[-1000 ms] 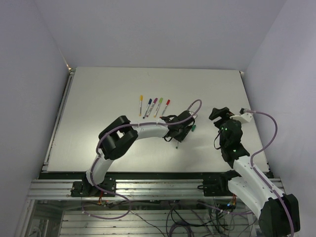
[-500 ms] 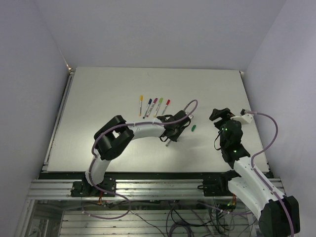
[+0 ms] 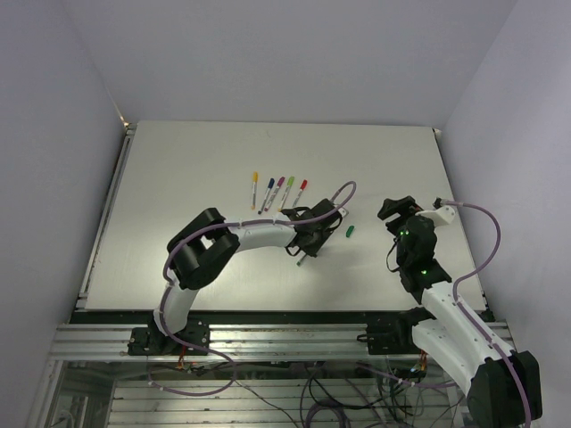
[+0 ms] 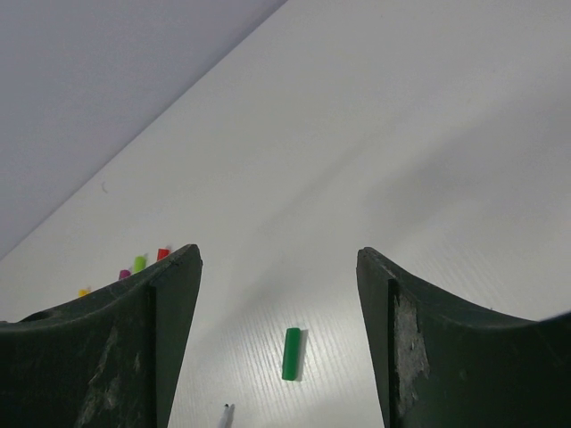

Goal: Insert the pens into the pen caps

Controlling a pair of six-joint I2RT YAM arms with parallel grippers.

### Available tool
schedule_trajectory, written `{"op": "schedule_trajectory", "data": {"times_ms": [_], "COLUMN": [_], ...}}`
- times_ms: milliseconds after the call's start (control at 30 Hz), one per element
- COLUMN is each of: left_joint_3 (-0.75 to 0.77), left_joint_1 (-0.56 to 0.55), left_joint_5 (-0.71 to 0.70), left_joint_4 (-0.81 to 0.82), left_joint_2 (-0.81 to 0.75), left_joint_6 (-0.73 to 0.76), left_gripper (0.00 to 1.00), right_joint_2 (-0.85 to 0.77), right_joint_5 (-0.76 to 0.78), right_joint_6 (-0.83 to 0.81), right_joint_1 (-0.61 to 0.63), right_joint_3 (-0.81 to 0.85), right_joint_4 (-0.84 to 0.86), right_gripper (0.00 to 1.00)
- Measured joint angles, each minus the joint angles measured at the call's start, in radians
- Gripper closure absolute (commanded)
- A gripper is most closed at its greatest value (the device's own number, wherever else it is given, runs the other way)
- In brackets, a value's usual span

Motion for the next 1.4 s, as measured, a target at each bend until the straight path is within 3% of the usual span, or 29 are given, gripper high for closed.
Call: {"op": "schedule_trajectory", "data": {"times_ms": [267,400,467,767,1067,1400], "left_joint_3": [-0.026,-0.031,-0.031,-0.015,-0.076,-0.151], "left_joint_1": [0.001,0.001,0.002,0.021,0.088,0.101], "left_joint_5": [0.003,0.005,0.008,0.045,0.113,0.06], "left_joint_4": [-0.009,-0.01,-0.01,-0.019,0.046,0.156], "left_joint_2": [-0.019,-0.02,-0.019,-0.013,-0.063,-0.151], "left_joint_6": [0.0,0.001,0.002,0.01,-0.002,0.039], "left_gripper": [0.63,0.78,0.92,0.93,0.93,0.93], "right_joint_2": [0.001,0.008,0.009,0.029,0.267,0.481], "right_joint_5": [-0.003,-0.007,-0.008,0.004,-0.07,-0.212], "right_joint_6": [0.006,0.011,0.011,0.011,-0.023,-0.065], "right_joint_1": [0.0,0.0,0.0,0.0,0.0,0.014], "right_joint_3": [0.0,0.0,0.0,0.004,0.091,0.176], "right_joint_4": [0.0,0.001,0.001,-0.04,-0.142,-0.151], "right_gripper": [0.31,0.32,0.33,0.51,0.74,0.68]}}
